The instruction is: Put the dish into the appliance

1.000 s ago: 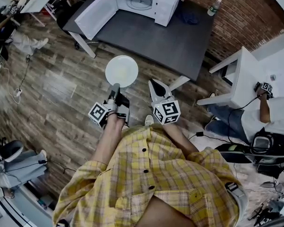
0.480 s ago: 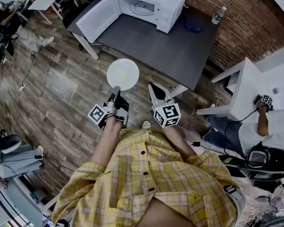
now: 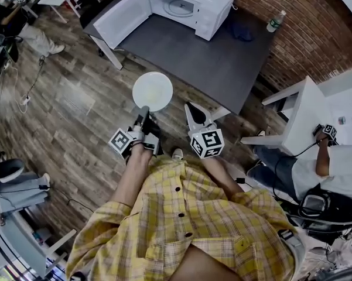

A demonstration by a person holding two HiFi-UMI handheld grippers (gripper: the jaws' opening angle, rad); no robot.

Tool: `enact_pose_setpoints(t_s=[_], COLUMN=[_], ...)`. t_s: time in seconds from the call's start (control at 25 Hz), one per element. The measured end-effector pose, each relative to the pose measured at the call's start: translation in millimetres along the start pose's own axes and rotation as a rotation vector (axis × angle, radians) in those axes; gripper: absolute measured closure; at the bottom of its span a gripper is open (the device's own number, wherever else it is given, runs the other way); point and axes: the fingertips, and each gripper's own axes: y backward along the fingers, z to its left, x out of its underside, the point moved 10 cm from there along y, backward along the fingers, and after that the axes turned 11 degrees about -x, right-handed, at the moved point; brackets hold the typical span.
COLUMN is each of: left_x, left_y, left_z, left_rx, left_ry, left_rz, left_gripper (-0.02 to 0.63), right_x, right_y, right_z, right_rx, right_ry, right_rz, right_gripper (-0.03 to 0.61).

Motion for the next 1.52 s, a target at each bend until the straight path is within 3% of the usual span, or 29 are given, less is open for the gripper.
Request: enact_pose_setpoints(t_s=[0.28,0.56,0.88,1.24,1.52], left_x=[-8.6,-41.0,-96.8,-159.3,-200.8], left_y=[-30.9,-81.4,-152.6,-235.0,-287.7], left_z=[5.3,-2.7,-18.2,-55.1,-67.7], left_rx=[0.001,-0.002,-0.015,-0.027,-0.041], left_ry=[0.004,0.004,-0.01,-0.035,-0.056], left_rz=[0.032,0.063,0.099,0.181,0.252], left_gripper=[0.604,0.604,0.604,0.604,0.604], right_x=[-2.0,-8.1,-21.3,-55.4,-59.0], right_y=[-18.7,-62.6,-137.3,-222.3,-273.7], right_z=[-23.3,-50.8,-90.7,-123.7,-146.7], right_rx=[0.027,0.06,0.093,0.144,0.192], right_ry=[-0.003,-0.02,-0.027,-0.042,-0.094], right_rz=[0.01,0.013,0.031,0.026,0.025], right_gripper=[0.575,0.575,0.575,0.575,0.575])
